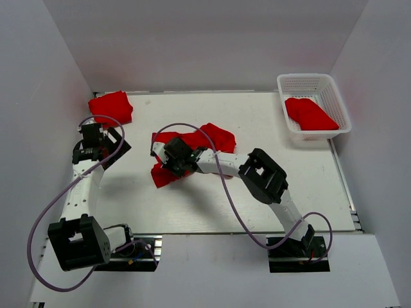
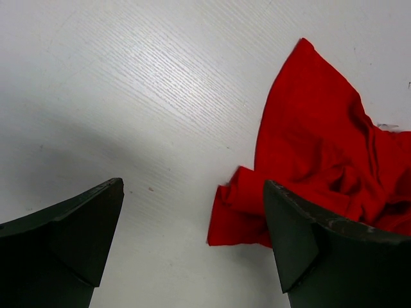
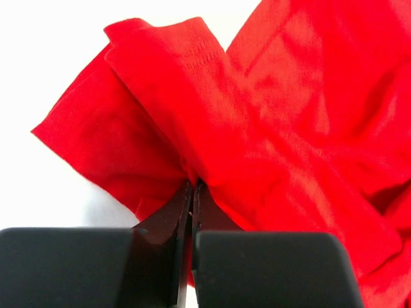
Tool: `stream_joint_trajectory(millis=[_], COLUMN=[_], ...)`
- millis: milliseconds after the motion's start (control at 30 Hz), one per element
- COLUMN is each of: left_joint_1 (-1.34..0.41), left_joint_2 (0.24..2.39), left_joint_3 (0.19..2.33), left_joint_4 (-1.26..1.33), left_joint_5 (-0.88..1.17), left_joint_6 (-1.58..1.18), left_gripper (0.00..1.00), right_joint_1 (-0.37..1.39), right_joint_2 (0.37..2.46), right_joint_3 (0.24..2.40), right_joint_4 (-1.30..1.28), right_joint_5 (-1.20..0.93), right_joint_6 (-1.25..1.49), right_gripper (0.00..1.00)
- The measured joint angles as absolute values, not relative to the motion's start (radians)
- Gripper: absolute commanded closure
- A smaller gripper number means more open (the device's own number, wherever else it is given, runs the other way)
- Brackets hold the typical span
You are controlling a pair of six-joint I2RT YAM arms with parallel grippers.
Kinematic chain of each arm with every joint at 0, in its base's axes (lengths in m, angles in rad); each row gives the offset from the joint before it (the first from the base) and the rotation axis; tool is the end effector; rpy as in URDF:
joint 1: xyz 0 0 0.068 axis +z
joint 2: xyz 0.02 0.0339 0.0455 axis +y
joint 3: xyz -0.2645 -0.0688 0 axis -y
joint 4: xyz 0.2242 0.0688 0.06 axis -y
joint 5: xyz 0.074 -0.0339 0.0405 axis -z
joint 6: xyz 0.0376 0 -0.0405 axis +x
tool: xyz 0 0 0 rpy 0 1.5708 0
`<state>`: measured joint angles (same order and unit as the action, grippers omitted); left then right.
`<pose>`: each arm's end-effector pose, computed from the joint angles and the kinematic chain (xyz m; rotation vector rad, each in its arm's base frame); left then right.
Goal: Fold and stack the t-shirts
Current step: Flatten out the tshirt
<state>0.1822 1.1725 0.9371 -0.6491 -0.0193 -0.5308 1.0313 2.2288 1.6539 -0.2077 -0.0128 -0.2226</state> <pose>0.2164 0.0406 0.2770 -0.8663 2.3018 -0.1290 0.2470 0.4135 0.1725 -1.4078 1.9325 0.4052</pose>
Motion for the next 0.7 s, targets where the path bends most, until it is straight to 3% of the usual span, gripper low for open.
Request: stream_joint_trajectory(millis=[167, 433, 700], left_joint_1=[0.195, 0.168, 0.104], left_joint_2=[1.220, 1.422, 1.651], left_joint_3=[0.937, 0.928, 0.968], left_joint_4=[-0.564, -0.273, -0.135], left_joint_5=[0.056, 0.312, 0.357], left_joint_6=[-0.467, -0.347, -0.341], left_gripper=[0.04, 0.08, 0.10], right_joint_1=[1.022, 1.007, 0.995], right_joint_2=[2.128, 1.713, 1.542], right_joint_3=[1.547, 1.322, 1.123], right_joint_4=[-0.223, -0.238, -0.239], right_joint_5=[-0.035, -0.060, -0.066], right_joint_6=[-0.198, -0.159, -0.094], right_gripper=[1.00, 1.00, 1.00])
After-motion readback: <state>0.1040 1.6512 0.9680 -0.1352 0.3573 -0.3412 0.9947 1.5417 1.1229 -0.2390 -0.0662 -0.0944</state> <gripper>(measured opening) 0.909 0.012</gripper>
